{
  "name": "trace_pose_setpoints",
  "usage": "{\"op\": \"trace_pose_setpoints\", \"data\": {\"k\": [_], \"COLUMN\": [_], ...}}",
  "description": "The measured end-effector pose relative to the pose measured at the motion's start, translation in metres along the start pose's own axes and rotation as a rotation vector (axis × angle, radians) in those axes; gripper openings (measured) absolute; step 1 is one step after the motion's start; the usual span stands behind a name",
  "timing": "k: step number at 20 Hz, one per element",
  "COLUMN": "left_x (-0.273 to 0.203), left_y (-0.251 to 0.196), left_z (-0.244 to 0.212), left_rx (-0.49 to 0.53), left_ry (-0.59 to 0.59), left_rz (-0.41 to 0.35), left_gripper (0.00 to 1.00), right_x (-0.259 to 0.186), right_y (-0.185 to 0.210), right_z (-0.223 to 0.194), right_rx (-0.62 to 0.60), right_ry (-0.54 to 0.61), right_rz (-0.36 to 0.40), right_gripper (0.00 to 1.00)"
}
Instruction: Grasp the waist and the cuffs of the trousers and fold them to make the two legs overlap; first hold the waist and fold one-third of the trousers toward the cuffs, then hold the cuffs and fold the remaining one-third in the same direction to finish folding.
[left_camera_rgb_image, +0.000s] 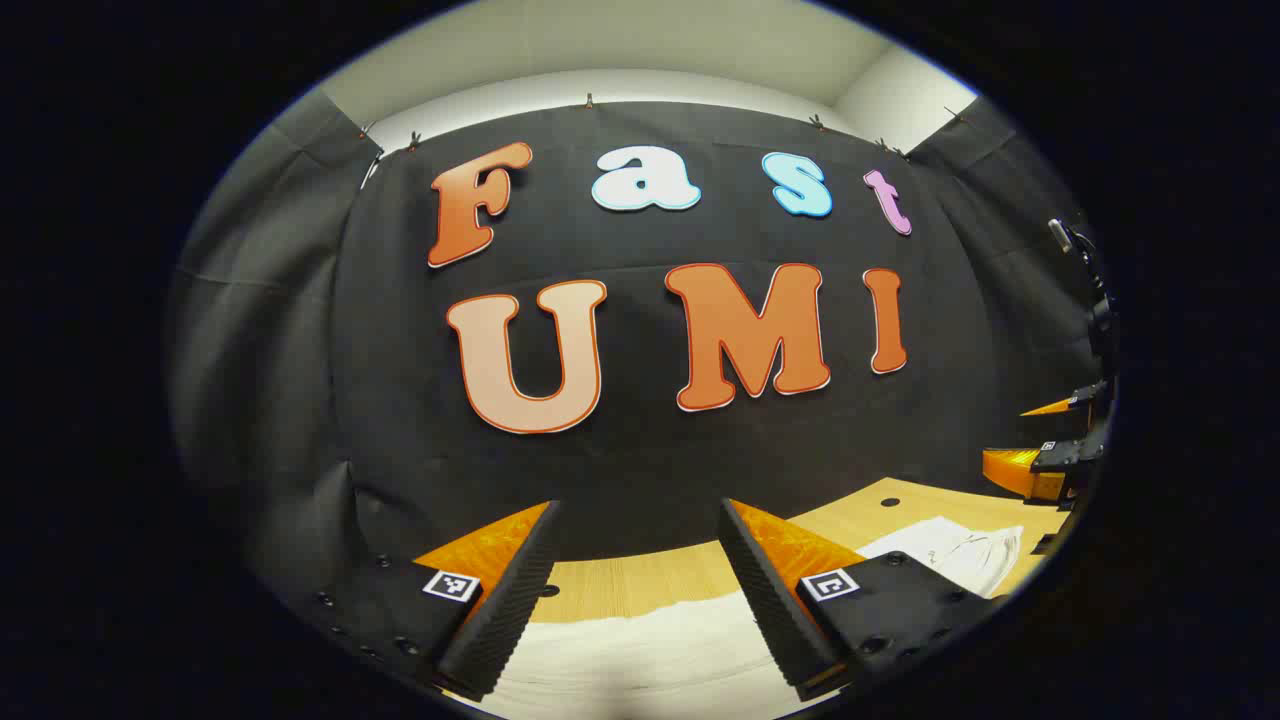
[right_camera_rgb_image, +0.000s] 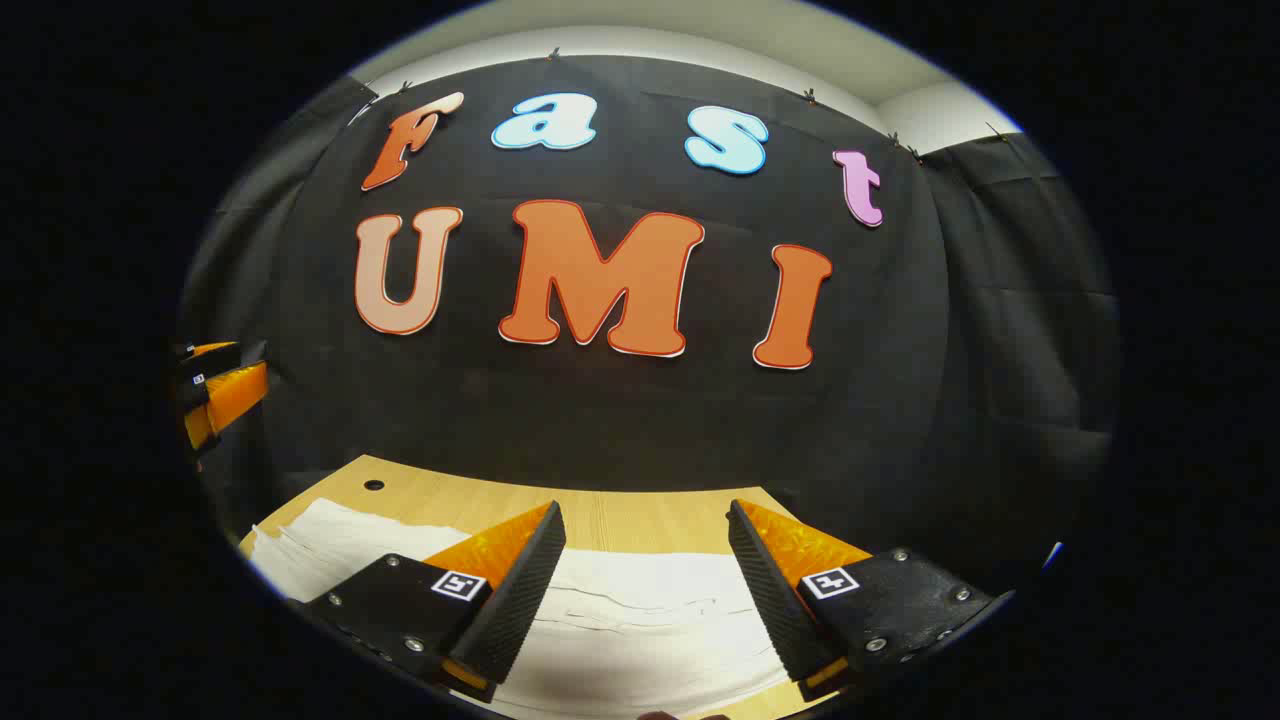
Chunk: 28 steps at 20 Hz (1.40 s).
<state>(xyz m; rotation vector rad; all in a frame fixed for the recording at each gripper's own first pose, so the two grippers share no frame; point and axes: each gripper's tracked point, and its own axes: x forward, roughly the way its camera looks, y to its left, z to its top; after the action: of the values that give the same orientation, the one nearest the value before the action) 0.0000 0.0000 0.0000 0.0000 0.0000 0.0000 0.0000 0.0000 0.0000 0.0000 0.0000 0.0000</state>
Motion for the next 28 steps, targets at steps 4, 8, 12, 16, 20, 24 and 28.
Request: {"op": "trace_pose_setpoints", "data": {"k": [4,8,12,16,20,24,28], "left_x": [0.005,0.009,0.014,0.011,-0.009,-0.031,-0.067], "left_y": [0.016,0.036,0.051,0.064,0.078,0.088,0.097], "left_z": [-0.02,-0.03,-0.044,-0.081,-0.135,-0.18,-0.23], "left_rx": [-0.01,0.001,-0.031,-0.138,-0.153,-0.195,-0.229], "left_ry": [0.049,0.061,0.101,0.227,0.374,0.527,0.709], "left_rz": [-0.027,0.011,0.091,0.163,0.217,0.251,0.296], "left_gripper": [1.0,1.0,1.0,1.0,1.0,1.0,1.0], "right_x": [-0.006,-0.004,0.01,0.029,0.041,0.045,0.049], "right_y": [0.002,0.001,-0.003,-0.013,-0.03,-0.057,-0.076], "right_z": [-0.007,-0.014,-0.025,-0.045,-0.071,-0.101,-0.133], "right_rx": [0.009,-0.007,-0.024,0.002,0.013,0.023,0.094], "right_ry": [0.026,0.055,0.088,0.16,0.256,0.358,0.481], "right_rz": [-0.054,-0.061,-0.036,-0.018,-0.014,-0.039,-0.048], "right_gripper": [0.99,0.99,0.99,0.99,0.99,0.99,0.99]}}
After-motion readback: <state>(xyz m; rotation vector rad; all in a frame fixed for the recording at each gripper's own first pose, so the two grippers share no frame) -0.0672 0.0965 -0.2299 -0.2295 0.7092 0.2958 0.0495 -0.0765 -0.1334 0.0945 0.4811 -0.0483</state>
